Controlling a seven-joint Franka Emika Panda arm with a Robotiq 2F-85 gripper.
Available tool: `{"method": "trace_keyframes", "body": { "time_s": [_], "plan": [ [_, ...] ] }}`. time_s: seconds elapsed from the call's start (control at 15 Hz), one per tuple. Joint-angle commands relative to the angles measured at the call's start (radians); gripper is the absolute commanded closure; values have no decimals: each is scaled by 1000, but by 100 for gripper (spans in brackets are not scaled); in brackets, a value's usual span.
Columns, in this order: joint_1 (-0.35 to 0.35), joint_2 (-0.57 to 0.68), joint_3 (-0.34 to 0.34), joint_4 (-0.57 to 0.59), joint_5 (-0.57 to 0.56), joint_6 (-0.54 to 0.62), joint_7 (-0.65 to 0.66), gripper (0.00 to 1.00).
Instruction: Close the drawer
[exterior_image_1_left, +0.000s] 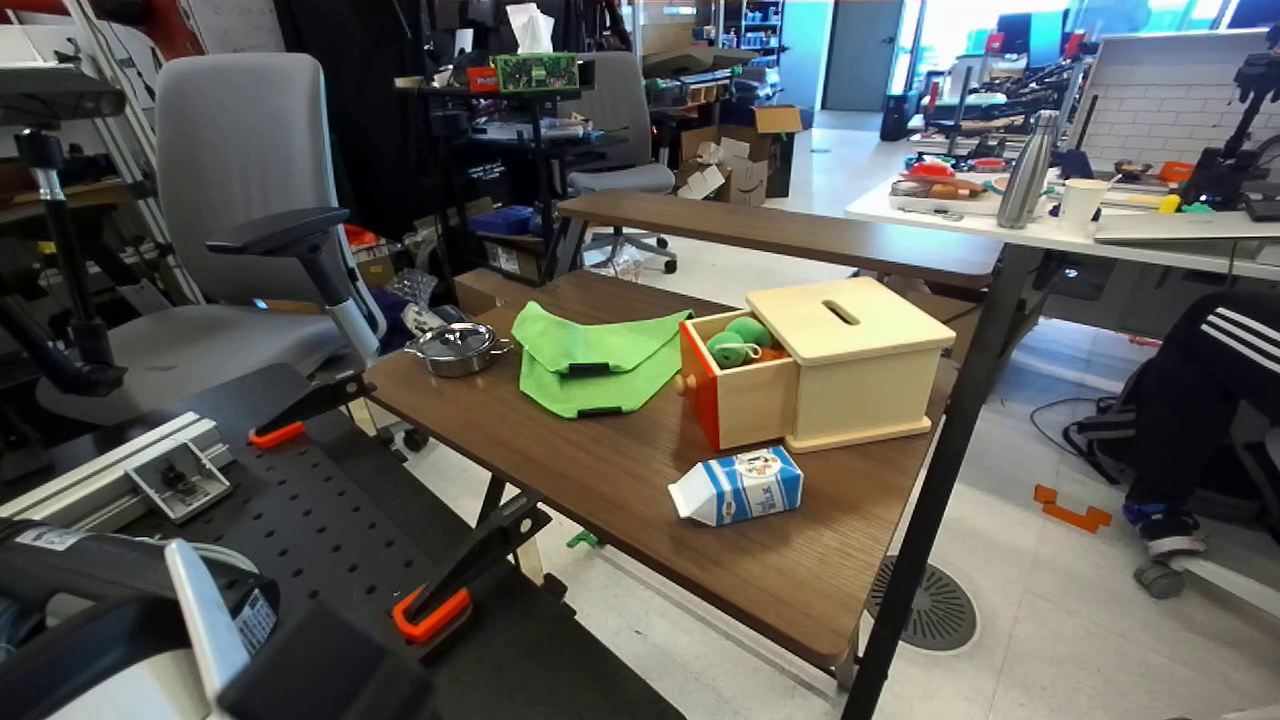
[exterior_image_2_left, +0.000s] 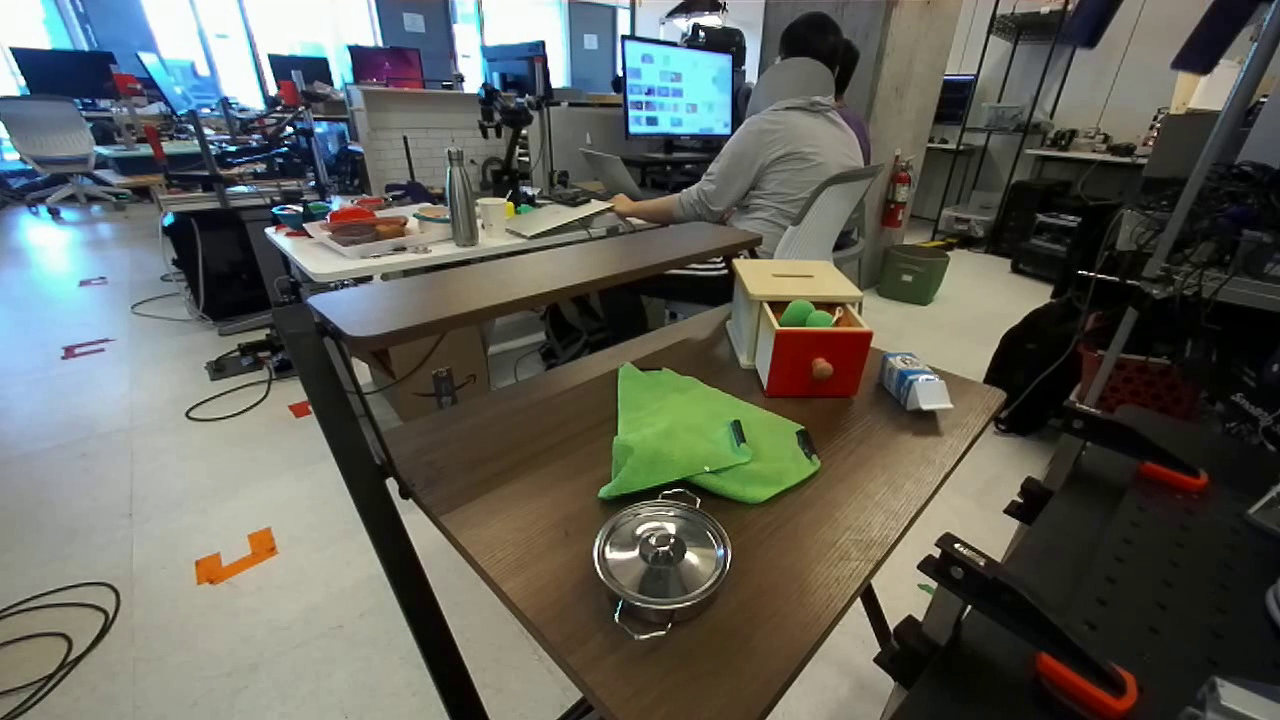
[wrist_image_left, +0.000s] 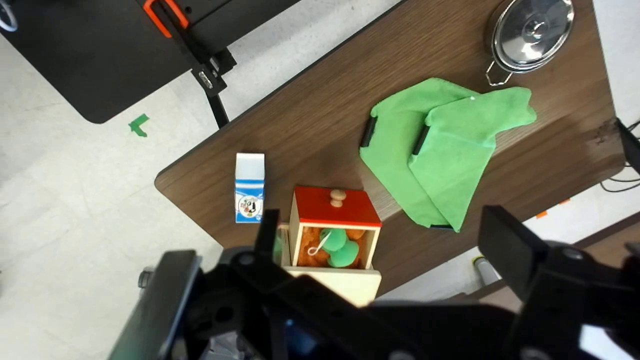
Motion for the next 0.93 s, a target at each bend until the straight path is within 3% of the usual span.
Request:
{"method": "trace_keyframes", "body": {
  "time_s": [0.0,0.2,0.47,0.6,0.8,0.87],
  "plan": [
    [-34,186,60,7,-25,145,88,0],
    [-53,340,88,30,-61,255,153,0],
    [-100,535,115,79,-227,358,306,0],
    [-103,620,95,112,-354,389,419,0],
    [-43,744,12,191,-482,386,537,0],
    [-86,781,48,217,-515,388,573,0]
  ]
}}
